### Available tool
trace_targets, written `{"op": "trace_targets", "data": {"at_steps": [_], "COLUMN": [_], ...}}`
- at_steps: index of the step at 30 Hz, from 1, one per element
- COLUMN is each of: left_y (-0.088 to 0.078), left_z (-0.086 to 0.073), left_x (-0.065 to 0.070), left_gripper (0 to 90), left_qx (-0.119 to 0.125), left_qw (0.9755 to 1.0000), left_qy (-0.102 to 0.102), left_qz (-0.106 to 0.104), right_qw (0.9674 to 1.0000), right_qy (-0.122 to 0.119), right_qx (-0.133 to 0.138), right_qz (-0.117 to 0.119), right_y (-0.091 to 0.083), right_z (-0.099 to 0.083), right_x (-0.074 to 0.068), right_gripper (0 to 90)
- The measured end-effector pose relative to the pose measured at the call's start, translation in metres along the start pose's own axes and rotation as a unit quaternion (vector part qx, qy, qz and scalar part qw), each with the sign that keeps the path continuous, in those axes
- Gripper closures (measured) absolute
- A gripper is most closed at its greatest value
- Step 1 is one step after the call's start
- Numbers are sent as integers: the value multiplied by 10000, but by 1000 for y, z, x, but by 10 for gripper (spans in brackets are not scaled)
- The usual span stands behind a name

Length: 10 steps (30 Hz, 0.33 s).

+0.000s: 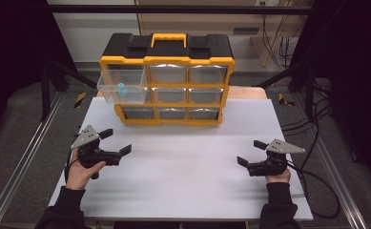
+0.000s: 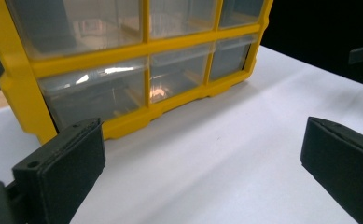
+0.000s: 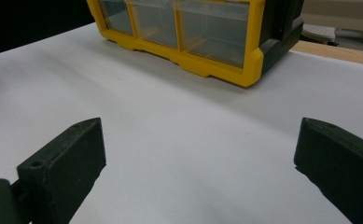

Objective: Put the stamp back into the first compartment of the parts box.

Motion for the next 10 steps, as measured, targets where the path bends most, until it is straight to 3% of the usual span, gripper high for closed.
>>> {"op": "trace_targets", "data": {"at_steps": [10], "left_y": [3], "left_z": [-19], "left_x": [-4], "left_gripper": [0], "left_qx": [-156], "left_qw": [9999], "left_qy": [-42], "left_qz": [-7], "right_qw": [10000], "right_qy": [39], "right_qx": [40], "right_qz": [8], "right_y": [0], "right_z": [0], "right_x": [1], "right_gripper": [25]}}
Point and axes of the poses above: each handheld gripper's, and its own axes: y roughly forward along the jaws, z roughly out of its top, x roughly to its right, the point moved 7 cm from there along y, roughly forward along the jaws, and after that the axes turned 2 degrees about y, right-handed, at the moved point
